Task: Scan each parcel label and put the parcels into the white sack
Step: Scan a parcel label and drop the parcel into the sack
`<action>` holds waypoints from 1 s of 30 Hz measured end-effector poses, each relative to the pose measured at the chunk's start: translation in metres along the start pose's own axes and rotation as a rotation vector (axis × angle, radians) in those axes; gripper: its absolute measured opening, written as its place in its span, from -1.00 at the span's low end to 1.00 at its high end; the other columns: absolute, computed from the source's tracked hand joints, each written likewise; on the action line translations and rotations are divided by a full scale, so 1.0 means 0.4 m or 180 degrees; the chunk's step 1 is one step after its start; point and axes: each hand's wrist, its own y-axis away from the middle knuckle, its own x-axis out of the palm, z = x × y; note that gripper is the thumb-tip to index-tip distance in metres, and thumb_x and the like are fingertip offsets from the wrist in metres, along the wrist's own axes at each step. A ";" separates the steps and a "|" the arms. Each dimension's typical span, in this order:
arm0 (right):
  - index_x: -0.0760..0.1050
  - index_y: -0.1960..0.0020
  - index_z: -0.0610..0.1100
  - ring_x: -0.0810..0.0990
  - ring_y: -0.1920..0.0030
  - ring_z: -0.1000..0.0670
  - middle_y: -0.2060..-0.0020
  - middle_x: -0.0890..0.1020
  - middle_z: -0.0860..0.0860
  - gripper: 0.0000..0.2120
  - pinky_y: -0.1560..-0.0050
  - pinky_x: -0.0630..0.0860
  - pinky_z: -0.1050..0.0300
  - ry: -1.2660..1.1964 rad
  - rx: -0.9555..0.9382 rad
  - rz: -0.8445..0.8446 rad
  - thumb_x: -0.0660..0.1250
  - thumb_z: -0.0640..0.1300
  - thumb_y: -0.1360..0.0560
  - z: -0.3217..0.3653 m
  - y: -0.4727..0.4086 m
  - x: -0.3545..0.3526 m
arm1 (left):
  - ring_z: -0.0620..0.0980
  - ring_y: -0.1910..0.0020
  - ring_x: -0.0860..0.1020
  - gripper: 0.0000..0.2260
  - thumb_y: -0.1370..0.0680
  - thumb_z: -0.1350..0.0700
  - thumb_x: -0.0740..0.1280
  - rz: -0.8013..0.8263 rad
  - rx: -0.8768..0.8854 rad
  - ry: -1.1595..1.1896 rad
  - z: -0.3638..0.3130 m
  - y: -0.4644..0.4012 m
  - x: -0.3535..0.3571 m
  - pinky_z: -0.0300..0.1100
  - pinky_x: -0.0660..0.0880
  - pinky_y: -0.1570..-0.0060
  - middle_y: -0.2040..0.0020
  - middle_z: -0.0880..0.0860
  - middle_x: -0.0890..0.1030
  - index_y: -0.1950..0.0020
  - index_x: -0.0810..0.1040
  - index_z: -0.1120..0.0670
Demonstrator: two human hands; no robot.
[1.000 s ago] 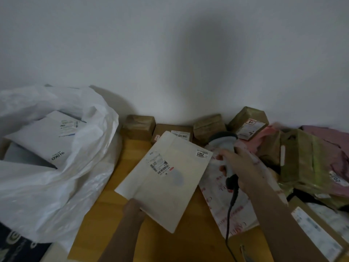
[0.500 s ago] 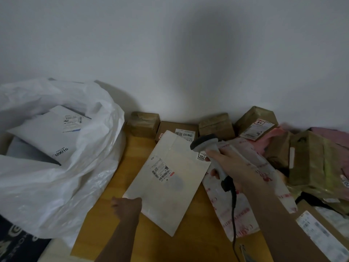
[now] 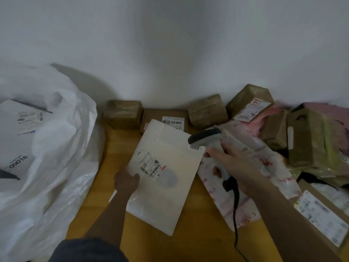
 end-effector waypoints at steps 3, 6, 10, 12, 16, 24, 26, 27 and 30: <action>0.49 -0.11 0.00 0.55 0.45 0.15 0.01 0.63 0.00 -0.81 0.31 0.52 0.26 -0.0087 0.0057 -0.0058 0.27 0.08 -0.58 -0.018 0.002 -0.006 | 0.25 -0.26 0.48 -0.57 -0.55 0.21 0.34 0.0173 -0.0017 0.0660 -0.025 -0.030 0.002 0.16 0.46 -0.26 -0.30 0.20 0.49 -0.41 0.35 0.19; 0.48 -0.10 0.02 0.55 0.45 0.15 0.00 0.63 0.01 -0.82 0.30 0.51 0.22 -0.0187 0.0138 -0.0104 0.29 0.07 -0.57 -0.024 0.009 -0.015 | 0.23 -0.22 0.51 -0.64 -0.58 0.18 0.34 0.0174 -0.0035 0.0844 -0.051 -0.035 0.002 0.09 0.48 -0.21 -0.24 0.18 0.54 -0.36 0.43 0.19; 0.47 -0.18 0.00 0.63 0.33 0.05 -0.01 0.63 0.00 -0.76 0.26 0.57 0.20 -0.0086 0.0128 -0.0169 0.27 0.08 -0.58 -0.009 0.025 -0.034 | 0.17 -0.01 0.59 -0.74 -0.62 0.18 0.29 0.0810 -0.0248 0.1382 -0.072 -0.013 -0.033 0.04 0.53 -0.04 -0.14 0.17 0.61 -0.29 0.52 0.21; 0.48 -0.20 -0.02 0.67 0.11 -0.11 -0.02 0.63 -0.02 -0.75 0.07 0.62 0.03 -0.0113 0.0107 -0.0150 0.26 0.06 -0.58 -0.002 0.034 -0.048 | 0.17 0.05 0.62 -0.80 -0.62 0.19 0.28 0.1080 -0.0217 0.1546 -0.090 0.011 -0.068 0.02 0.57 0.08 -0.07 0.20 0.65 -0.23 0.55 0.20; 0.52 -0.17 -0.02 0.60 0.21 -0.11 -0.03 0.64 -0.08 -0.80 0.18 0.58 0.02 -0.0478 0.0005 -0.0159 0.29 0.00 -0.59 0.004 0.054 -0.082 | 0.11 0.01 0.64 -0.83 -0.65 0.18 0.23 0.1377 0.0046 0.1726 -0.139 0.079 -0.128 -0.01 0.57 0.15 -0.06 0.14 0.67 -0.16 0.58 0.13; 0.51 -0.17 -0.15 0.58 0.35 0.01 0.13 0.66 -0.12 -0.77 0.29 0.50 0.11 -0.1149 0.0018 -0.0717 0.31 -0.04 -0.58 0.025 0.058 -0.141 | 0.24 -0.21 0.54 -0.70 -0.65 0.30 0.14 0.1283 -0.0290 0.3385 -0.159 0.178 -0.065 0.31 0.47 -0.16 -0.25 0.18 0.57 -0.36 0.44 0.12; 0.51 -0.11 -0.10 0.56 0.33 0.00 0.06 0.66 -0.13 -0.83 0.27 0.50 0.11 -0.1359 0.0066 -0.0808 0.32 -0.06 -0.57 0.026 0.058 -0.144 | 0.28 -0.27 0.48 -0.67 -0.64 0.30 0.14 0.1338 -0.0684 0.3732 -0.133 0.231 0.013 0.38 0.37 -0.26 -0.31 0.22 0.52 -0.40 0.41 0.16; 0.51 -0.08 -0.09 0.54 0.32 -0.01 0.02 0.65 -0.15 -0.86 0.25 0.49 0.10 -0.1407 0.0081 -0.0820 0.32 -0.07 -0.57 0.029 0.059 -0.143 | 0.28 -0.25 0.49 -0.69 -0.63 0.28 0.17 0.1419 -0.0954 0.3686 -0.119 0.263 0.048 0.38 0.40 -0.23 -0.29 0.23 0.52 -0.38 0.40 0.17; 0.49 -0.02 -0.12 0.49 0.39 0.00 0.06 0.60 -0.19 -0.91 0.34 0.44 0.14 -0.1375 0.0220 -0.0869 0.30 -0.10 -0.58 0.034 0.058 -0.134 | 0.25 0.01 0.51 -0.74 -0.59 0.21 0.33 0.1729 -0.1750 0.2744 -0.096 0.345 0.103 0.20 0.51 0.10 -0.06 0.24 0.52 -0.25 0.40 0.20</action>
